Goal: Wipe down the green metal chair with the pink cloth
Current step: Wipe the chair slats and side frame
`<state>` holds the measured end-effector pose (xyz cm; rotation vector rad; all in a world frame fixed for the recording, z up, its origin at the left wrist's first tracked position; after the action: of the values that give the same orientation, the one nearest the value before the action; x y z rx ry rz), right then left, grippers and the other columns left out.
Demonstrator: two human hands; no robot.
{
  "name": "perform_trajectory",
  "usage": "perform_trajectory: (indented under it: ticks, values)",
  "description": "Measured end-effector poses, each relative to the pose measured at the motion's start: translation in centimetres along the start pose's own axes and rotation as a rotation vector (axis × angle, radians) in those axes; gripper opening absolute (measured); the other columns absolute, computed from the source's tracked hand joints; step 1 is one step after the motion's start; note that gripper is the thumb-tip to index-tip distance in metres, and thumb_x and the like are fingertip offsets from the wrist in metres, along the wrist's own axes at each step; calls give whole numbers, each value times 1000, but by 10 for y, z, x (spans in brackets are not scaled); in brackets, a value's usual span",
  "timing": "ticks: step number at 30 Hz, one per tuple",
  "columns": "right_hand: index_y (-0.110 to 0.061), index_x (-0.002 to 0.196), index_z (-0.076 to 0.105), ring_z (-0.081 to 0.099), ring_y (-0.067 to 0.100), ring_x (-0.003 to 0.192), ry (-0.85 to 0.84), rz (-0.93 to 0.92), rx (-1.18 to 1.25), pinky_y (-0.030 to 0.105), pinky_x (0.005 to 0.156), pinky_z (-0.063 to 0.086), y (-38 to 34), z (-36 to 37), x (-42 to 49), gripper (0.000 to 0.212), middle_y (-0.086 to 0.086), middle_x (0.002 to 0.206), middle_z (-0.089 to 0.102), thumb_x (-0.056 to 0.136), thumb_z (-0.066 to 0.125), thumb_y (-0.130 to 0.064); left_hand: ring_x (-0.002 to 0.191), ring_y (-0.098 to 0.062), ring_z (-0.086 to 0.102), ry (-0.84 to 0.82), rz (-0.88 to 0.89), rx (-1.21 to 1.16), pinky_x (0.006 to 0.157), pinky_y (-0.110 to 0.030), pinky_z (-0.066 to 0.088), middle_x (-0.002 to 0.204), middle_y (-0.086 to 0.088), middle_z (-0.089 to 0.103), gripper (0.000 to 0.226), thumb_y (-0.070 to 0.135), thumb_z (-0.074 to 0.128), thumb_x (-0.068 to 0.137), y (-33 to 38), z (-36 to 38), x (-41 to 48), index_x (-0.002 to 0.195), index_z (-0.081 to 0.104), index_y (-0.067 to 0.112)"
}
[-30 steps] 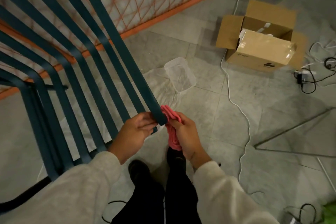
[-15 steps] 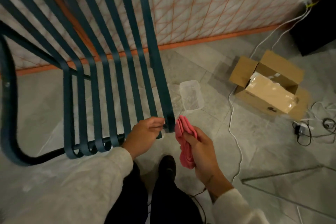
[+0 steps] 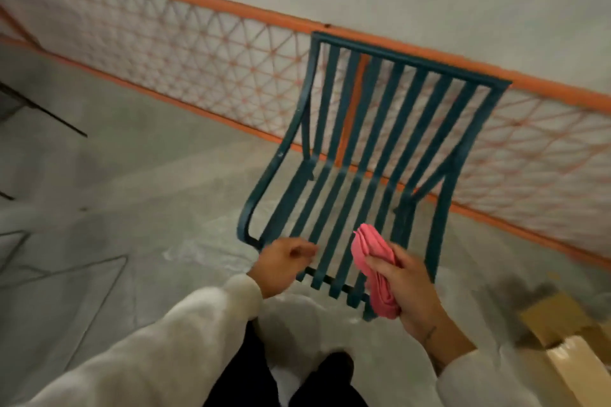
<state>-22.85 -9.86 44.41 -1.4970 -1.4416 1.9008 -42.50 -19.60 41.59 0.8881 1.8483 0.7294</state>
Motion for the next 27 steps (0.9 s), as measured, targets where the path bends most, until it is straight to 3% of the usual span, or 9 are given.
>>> perform_trajectory:
  ticks: [6,10,15,17,21,27]
  values:
    - [-31,112,67,72,27,82,-124,72,-112,33,66,57,0,91,-3,29,3,96,75,86,73,-21,98,-10,66,148,-87,-87,97,-38,51,102,7,72,17,19,64,88,-71,-87,-35,98,73,29]
    - [-36,107,68,72,21,84,-91,69,-160,34,71,58,-3,151,-6,25,-2,95,75,85,72,-24,97,-15,66,168,-128,-171,95,-37,52,101,0,72,19,12,62,89,-103,-139,-41,96,71,26]
    - [-34,104,68,72,18,80,-88,20,-221,25,63,55,-26,213,-7,20,-2,91,75,87,71,-23,98,-11,65,178,-97,-249,97,-38,51,99,9,71,17,14,66,85,-121,-197,-35,93,74,27]
    - [-34,103,70,72,17,79,-65,5,-236,26,64,56,-36,234,-1,19,-2,91,75,86,71,-25,99,-11,65,161,-68,-236,98,-39,51,101,9,72,19,16,66,84,-126,-216,-29,97,74,27]
    - [-34,101,70,71,11,74,-39,-27,-248,15,55,50,-50,262,12,18,-6,88,74,86,72,-24,97,-16,67,175,-59,-285,96,-41,52,101,3,73,21,12,66,82,-130,-242,-18,98,73,24]
    - [-38,100,67,70,17,83,-19,-4,-265,27,67,55,-56,271,44,22,-4,93,73,84,74,-24,96,-17,68,128,-91,-299,93,-42,54,97,4,73,24,10,67,82,-131,-250,6,87,72,33]
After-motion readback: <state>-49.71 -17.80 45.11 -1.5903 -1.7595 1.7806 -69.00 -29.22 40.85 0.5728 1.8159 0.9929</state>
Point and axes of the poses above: each hand's wrist, its own x-axis towards the middle knuckle, its own z-axis out of the palm, y = z × x, the point moved 7 cm from there along x, towards the middle knuckle
